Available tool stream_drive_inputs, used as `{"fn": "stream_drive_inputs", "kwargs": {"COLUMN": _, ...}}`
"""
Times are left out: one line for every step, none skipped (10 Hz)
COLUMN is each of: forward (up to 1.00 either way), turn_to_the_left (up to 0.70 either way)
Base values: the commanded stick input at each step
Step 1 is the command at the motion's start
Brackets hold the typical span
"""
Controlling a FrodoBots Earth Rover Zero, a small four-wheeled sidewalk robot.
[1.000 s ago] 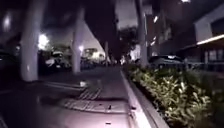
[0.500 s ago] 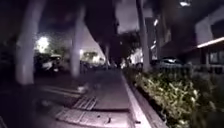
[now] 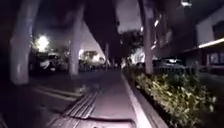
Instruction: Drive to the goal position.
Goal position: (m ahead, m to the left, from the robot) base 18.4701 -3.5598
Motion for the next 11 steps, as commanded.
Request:
{"fn": "stream_drive_inputs", "kwargs": {"forward": 0.45, "turn_to_the_left": 0.0}}
{"fn": "stream_drive_inputs", "kwargs": {"forward": 0.45, "turn_to_the_left": 0.0}}
{"fn": "stream_drive_inputs", "kwargs": {"forward": 0.45, "turn_to_the_left": 0.0}}
{"fn": "stream_drive_inputs", "kwargs": {"forward": 0.45, "turn_to_the_left": 0.0}}
{"fn": "stream_drive_inputs", "kwargs": {"forward": 0.45, "turn_to_the_left": 0.0}}
{"fn": "stream_drive_inputs", "kwargs": {"forward": 0.45, "turn_to_the_left": 0.0}}
{"fn": "stream_drive_inputs", "kwargs": {"forward": 0.45, "turn_to_the_left": 0.0}}
{"fn": "stream_drive_inputs", "kwargs": {"forward": 0.45, "turn_to_the_left": 0.0}}
{"fn": "stream_drive_inputs", "kwargs": {"forward": 0.45, "turn_to_the_left": 0.0}}
{"fn": "stream_drive_inputs", "kwargs": {"forward": 0.45, "turn_to_the_left": 0.0}}
{"fn": "stream_drive_inputs", "kwargs": {"forward": 0.45, "turn_to_the_left": 0.0}}
